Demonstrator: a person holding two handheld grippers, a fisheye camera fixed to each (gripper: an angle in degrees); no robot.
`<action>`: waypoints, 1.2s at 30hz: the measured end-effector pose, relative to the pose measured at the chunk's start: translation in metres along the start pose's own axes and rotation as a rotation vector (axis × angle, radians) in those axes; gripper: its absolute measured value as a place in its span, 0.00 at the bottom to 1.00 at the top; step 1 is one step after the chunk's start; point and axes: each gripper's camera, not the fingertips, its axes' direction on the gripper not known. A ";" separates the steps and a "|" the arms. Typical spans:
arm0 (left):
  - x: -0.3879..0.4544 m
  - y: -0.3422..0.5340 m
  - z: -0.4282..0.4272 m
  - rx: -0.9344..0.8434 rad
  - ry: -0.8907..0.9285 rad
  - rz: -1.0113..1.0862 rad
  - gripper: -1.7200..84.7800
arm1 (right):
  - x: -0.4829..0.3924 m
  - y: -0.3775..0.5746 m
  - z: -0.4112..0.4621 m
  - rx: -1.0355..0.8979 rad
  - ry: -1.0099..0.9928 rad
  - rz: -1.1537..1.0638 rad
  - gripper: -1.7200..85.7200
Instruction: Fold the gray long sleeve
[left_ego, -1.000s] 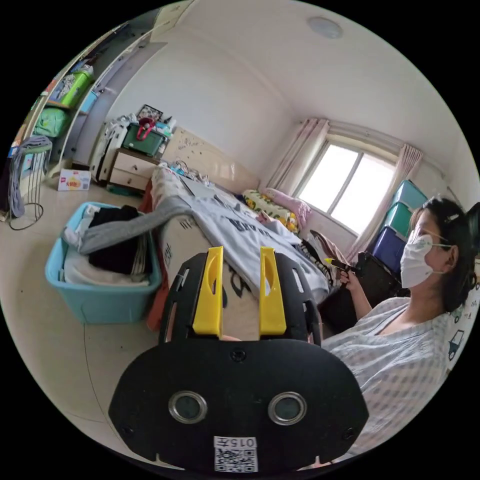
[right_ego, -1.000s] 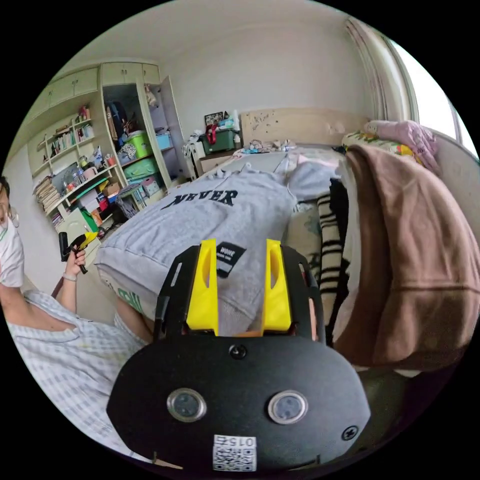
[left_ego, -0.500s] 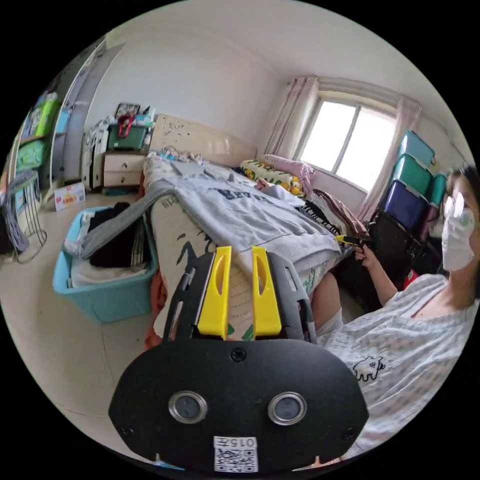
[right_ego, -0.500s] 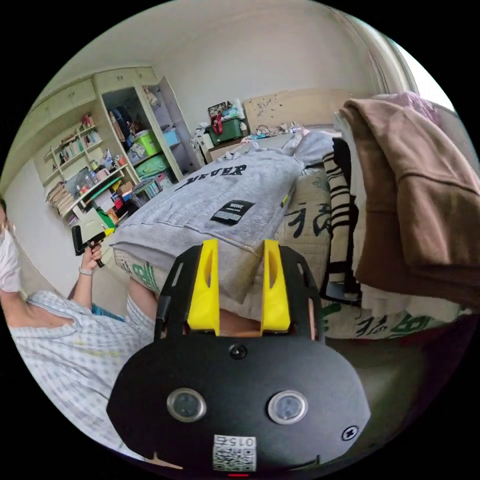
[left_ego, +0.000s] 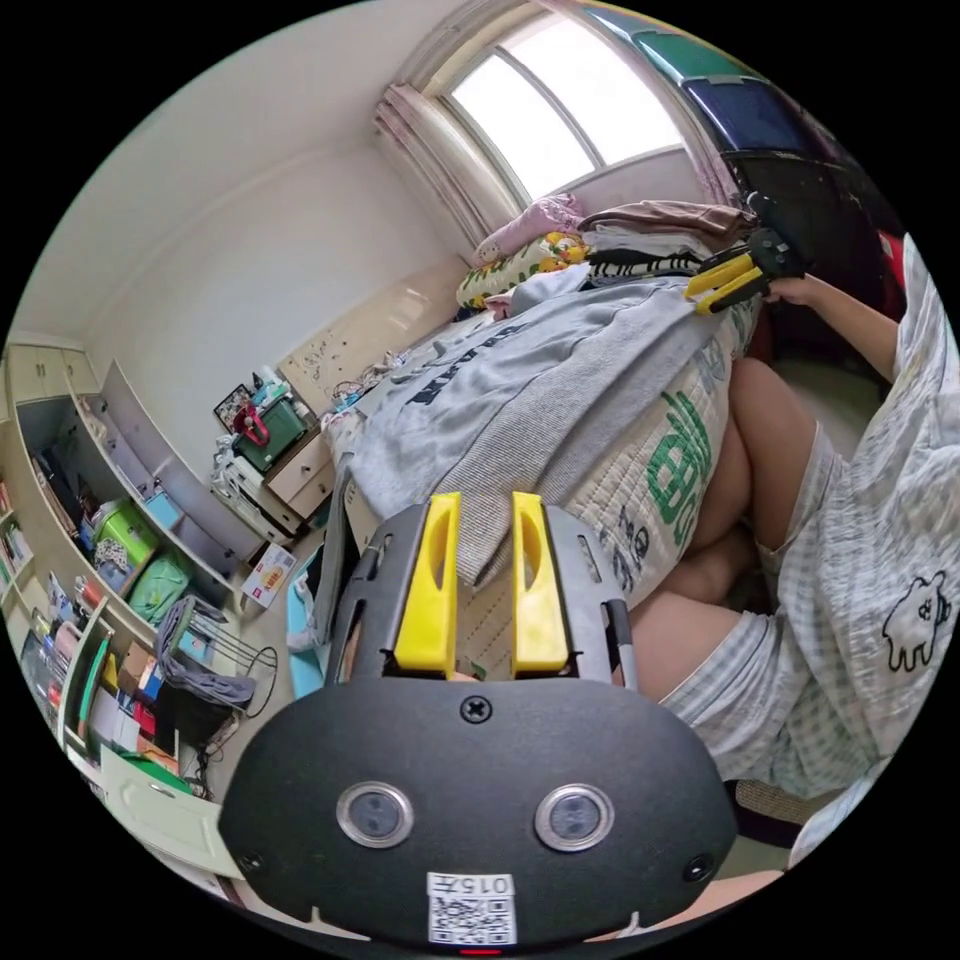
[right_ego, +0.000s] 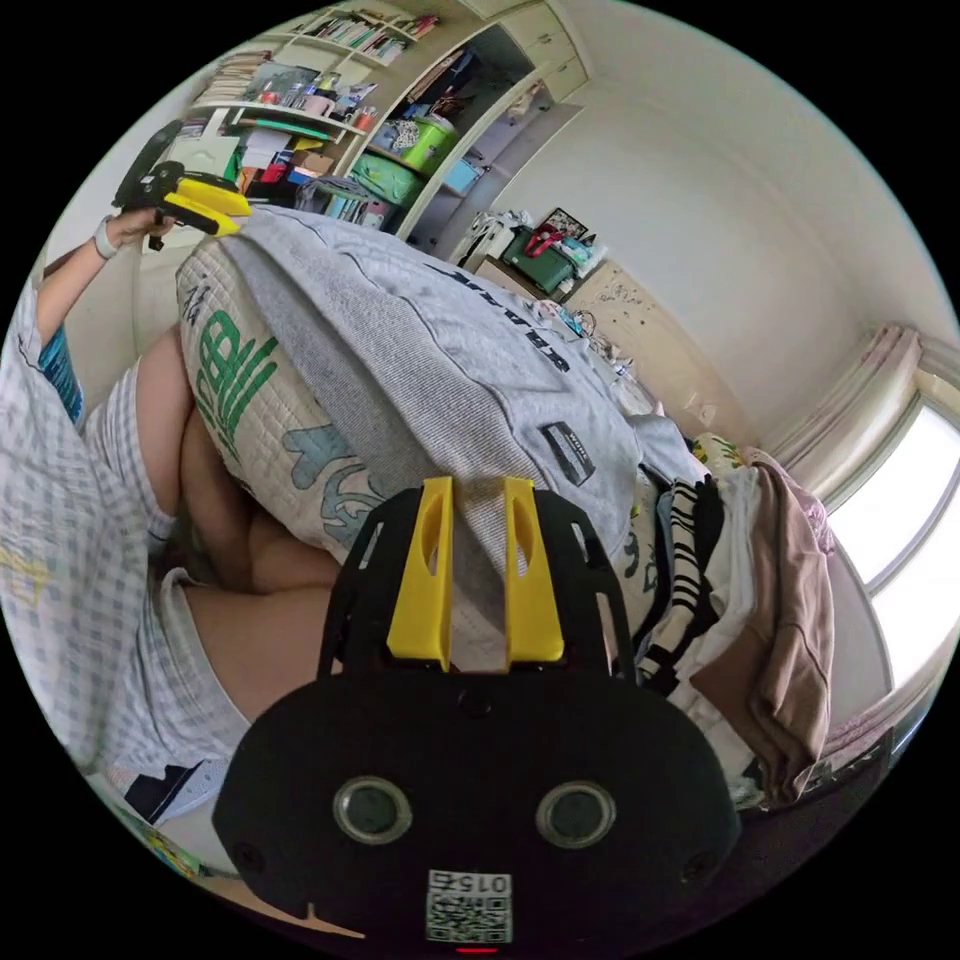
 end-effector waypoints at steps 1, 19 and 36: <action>-0.002 -0.003 -0.005 0.009 0.012 -0.008 0.07 | 0.001 0.001 -0.002 0.008 0.006 0.010 0.08; -0.024 0.085 -0.063 0.065 -0.018 -0.156 0.02 | 0.042 0.050 -0.022 -0.066 -0.127 0.177 0.01; -0.230 0.235 0.043 0.194 0.463 -0.812 0.16 | 0.256 0.060 0.014 0.048 -0.402 0.872 0.18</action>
